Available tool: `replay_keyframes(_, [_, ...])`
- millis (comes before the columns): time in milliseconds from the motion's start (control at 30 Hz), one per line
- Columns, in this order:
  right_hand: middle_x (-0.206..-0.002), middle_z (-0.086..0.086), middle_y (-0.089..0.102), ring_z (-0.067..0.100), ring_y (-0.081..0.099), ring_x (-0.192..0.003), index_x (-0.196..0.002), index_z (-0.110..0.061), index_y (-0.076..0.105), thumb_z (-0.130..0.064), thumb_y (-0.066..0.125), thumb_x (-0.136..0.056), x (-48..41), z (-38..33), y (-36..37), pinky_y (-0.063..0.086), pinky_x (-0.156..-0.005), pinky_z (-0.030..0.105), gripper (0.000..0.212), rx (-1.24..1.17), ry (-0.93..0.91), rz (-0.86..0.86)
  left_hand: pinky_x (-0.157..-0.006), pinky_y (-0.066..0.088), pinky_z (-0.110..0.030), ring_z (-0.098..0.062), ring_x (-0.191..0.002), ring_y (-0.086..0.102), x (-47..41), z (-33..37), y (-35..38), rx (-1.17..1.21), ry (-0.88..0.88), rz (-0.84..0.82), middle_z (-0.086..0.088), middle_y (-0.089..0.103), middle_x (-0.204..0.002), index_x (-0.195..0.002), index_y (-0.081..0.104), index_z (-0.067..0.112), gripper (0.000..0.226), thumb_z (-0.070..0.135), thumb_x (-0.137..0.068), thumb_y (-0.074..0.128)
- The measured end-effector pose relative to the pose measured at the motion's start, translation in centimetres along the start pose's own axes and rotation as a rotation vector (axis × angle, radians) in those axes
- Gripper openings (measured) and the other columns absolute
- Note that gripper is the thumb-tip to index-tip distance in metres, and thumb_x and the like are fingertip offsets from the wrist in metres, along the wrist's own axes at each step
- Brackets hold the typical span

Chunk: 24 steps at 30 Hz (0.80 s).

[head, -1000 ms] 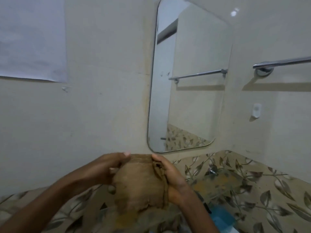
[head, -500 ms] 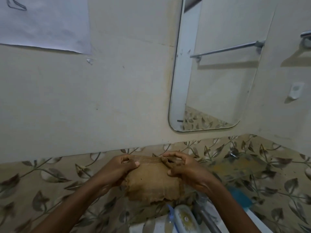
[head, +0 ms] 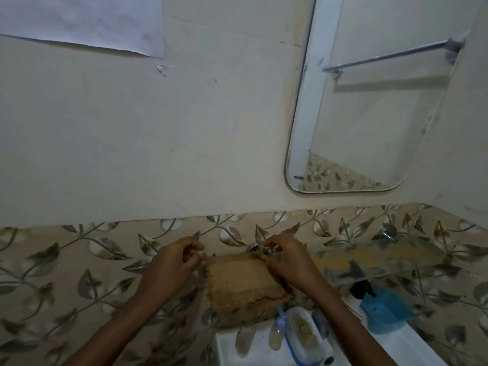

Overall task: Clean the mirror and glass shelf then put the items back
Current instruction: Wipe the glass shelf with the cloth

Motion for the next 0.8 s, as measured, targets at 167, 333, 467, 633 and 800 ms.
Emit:
replay_keyframes(167, [-0.101, 0.006, 0.069, 0.026, 0.058, -0.098, -0.096, -0.013, 0.067, -0.021, 0.037, -0.080, 1.1, -2.3, 1.1, 0.045, -0.090, 0.043, 0.035, 0.113, -0.343, 0.016, -0.057, 0.047, -0.022, 0.002, -0.069, 0.062, 0.5, 0.4, -0.4, 0.030, 0.050, 0.073, 0.018, 0.067, -0.078, -0.082, 0.057, 0.041, 0.026, 0.016, -0.090, 0.057])
replay_keyframes(333, [-0.154, -0.003, 0.026, 0.021, 0.013, -0.144, -0.142, -0.025, 0.032, -0.040, 0.029, -0.097, 1.2, -3.9, 3.8, 0.004, -0.114, 0.045, 0.047, 0.293, -0.420, -0.386, -0.055, 0.048, -0.024, 0.001, -0.064, 0.064, 0.5, 2.2, 0.0, 0.064, 0.100, 0.129, 0.017, 0.068, -0.072, -0.078, 0.060, 0.041, 0.028, 0.015, -0.088, 0.059])
replay_keyframes(467, [-0.155, -0.017, -0.006, 0.020, 0.001, -0.146, -0.146, -0.035, 0.010, -0.046, 0.022, -0.098, 1.0, -3.3, 4.1, -0.006, -0.115, 0.046, 0.051, 0.285, -0.420, -0.440, -0.061, 0.052, -0.028, 0.001, -0.066, 0.063, 0.0, 2.5, 1.0, 0.079, 0.114, 0.105, 0.015, 0.069, -0.072, -0.076, 0.060, 0.042, 0.030, 0.013, -0.087, 0.060])
replay_keyframes(633, [-0.150, -0.023, -0.015, 0.015, 0.003, -0.145, -0.146, -0.035, 0.015, -0.046, 0.024, -0.098, 0.9, -3.1, 4.0, -0.005, -0.114, 0.050, 0.050, 0.258, -0.449, -0.421, -0.069, 0.057, -0.036, -0.003, -0.076, 0.066, -0.4, 2.5, 2.1, 0.127, 0.138, 0.105, 0.014, 0.071, -0.080, -0.081, 0.066, 0.035, 0.024, 0.013, -0.086, 0.061])
replay_keyframes(800, [-0.143, -0.031, -0.018, 0.016, 0.004, -0.145, -0.145, -0.038, 0.012, -0.046, 0.024, -0.098, 0.9, -2.6, 3.1, -0.009, -0.114, 0.047, 0.050, 0.247, -0.430, -0.445, -0.068, 0.057, -0.037, -0.003, -0.076, 0.065, -0.9, 2.1, 2.8, 0.120, 0.155, 0.095, 0.015, 0.070, -0.080, -0.080, 0.064, 0.039, 0.026, 0.014, -0.086, 0.062])
Point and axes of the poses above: each hand's wrist, its own x-axis away from the middle knuckle, its own y-axis out of the palm, z = x × y, the point moved 1 cm from there along -x, towards the middle knuckle
